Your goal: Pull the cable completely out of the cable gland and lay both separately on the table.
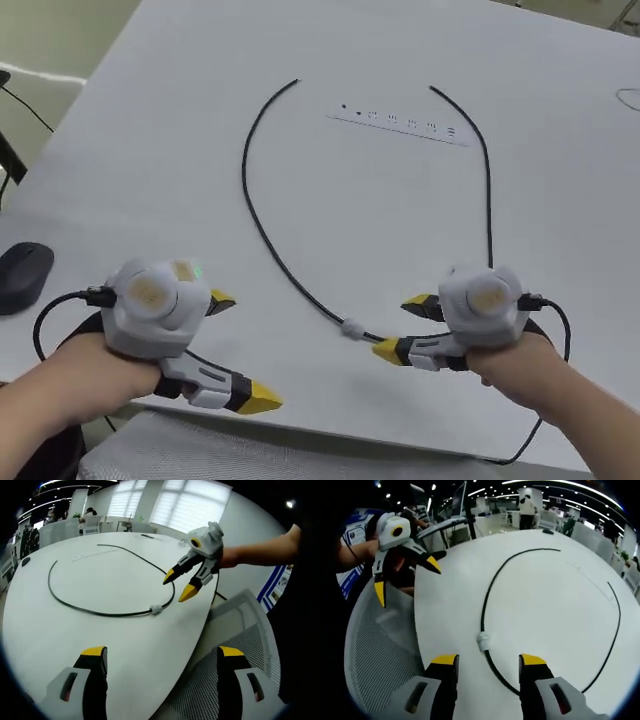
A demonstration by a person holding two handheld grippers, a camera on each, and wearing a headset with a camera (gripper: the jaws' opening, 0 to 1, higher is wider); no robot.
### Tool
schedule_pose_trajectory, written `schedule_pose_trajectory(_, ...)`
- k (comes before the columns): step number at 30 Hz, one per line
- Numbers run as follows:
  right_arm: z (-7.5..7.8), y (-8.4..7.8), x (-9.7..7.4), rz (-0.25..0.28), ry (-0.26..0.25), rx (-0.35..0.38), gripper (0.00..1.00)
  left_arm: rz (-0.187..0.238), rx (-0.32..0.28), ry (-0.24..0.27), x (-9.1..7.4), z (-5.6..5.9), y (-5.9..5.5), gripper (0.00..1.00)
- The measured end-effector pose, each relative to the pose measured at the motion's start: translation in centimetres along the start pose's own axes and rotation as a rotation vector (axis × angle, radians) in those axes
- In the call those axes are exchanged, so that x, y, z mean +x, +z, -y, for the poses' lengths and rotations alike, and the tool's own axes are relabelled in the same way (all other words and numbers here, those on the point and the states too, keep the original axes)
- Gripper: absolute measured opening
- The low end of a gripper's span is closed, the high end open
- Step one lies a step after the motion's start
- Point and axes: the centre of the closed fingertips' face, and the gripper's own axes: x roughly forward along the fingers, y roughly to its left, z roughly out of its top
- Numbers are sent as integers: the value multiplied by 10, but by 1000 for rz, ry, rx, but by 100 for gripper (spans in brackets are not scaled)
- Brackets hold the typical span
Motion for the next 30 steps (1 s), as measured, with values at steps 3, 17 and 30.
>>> schedule_pose_trajectory(3, 3, -2, 8, -21, 10, 2, 43, -5, -8, 3, 0, -5, -2, 90)
schedule_pose_trajectory(17, -4, -4, 34, -95, 47, -54, 27, 3, -14, 12, -9, -3, -4, 90)
schedule_pose_trajectory(30, -8, -4, 50, -135, 67, -57, 19, -10, -21, 15, -12, -5, -15, 87)
